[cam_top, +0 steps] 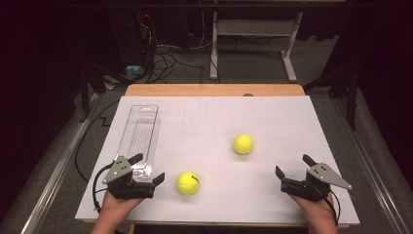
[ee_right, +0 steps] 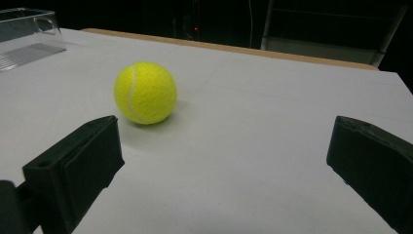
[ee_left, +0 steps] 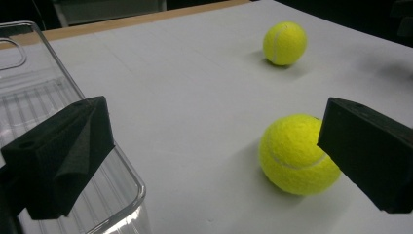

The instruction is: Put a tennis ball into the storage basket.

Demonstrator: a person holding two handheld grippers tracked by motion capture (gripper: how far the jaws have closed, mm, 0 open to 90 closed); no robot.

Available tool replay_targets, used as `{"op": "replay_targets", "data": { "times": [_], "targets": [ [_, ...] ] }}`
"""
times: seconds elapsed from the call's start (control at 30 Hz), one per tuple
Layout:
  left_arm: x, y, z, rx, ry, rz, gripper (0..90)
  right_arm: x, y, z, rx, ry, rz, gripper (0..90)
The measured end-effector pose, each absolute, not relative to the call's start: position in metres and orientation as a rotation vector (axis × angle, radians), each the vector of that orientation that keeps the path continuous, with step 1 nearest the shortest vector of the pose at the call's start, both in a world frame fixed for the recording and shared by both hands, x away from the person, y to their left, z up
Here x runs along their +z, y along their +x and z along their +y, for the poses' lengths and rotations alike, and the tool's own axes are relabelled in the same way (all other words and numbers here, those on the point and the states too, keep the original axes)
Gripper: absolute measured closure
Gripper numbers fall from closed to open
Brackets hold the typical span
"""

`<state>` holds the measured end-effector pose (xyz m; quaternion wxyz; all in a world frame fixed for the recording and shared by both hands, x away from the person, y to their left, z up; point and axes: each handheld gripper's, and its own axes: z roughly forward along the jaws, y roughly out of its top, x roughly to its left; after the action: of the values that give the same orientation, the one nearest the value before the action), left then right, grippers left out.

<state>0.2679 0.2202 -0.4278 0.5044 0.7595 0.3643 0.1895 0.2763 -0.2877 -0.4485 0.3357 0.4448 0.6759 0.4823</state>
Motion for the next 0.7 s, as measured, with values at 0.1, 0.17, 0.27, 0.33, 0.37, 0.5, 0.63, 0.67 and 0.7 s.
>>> {"op": "replay_targets", "data": {
  "times": [0.1,0.17,0.27,0.33,0.37,0.5,0.63,0.67,0.7],
  "targets": [
    [-0.428,0.268,0.219,0.455,1.865,0.877,0.5,-0.448,0.277,-0.288,1.258,1.16,1.764,0.0],
    [-0.428,0.267,0.218,0.451,1.889,0.873,0.5,-0.448,0.277,-0.288,1.257,1.16,1.765,0.0],
    [-0.428,0.267,0.216,0.432,1.916,0.869,0.5,-0.448,0.277,-0.287,1.251,1.156,1.774,0.0],
    [-0.428,0.266,0.214,0.427,1.938,0.859,0.5,-0.449,0.277,-0.286,1.25,1.154,1.776,0.0],
    [-0.427,0.265,0.213,0.424,1.945,0.853,0.5,-0.449,0.277,-0.286,1.247,1.149,1.778,0.0],
    [-0.426,0.263,0.206,0.424,1.987,0.82,0.5,-0.45,0.278,-0.286,1.243,1.157,1.785,0.0],
    [-0.426,0.261,0.197,0.425,2.055,0.777,0.5,-0.45,0.278,-0.287,1.247,1.158,1.783,0.0],
    [-0.426,0.261,0.197,0.425,2.055,0.777,0.5,-0.45,0.278,-0.287,1.247,1.158,1.783,0.0],
    [-0.426,0.261,0.195,0.425,2.074,0.768,0.5,-0.45,0.278,-0.287,1.246,1.158,1.783,0.1]
  ]
}}
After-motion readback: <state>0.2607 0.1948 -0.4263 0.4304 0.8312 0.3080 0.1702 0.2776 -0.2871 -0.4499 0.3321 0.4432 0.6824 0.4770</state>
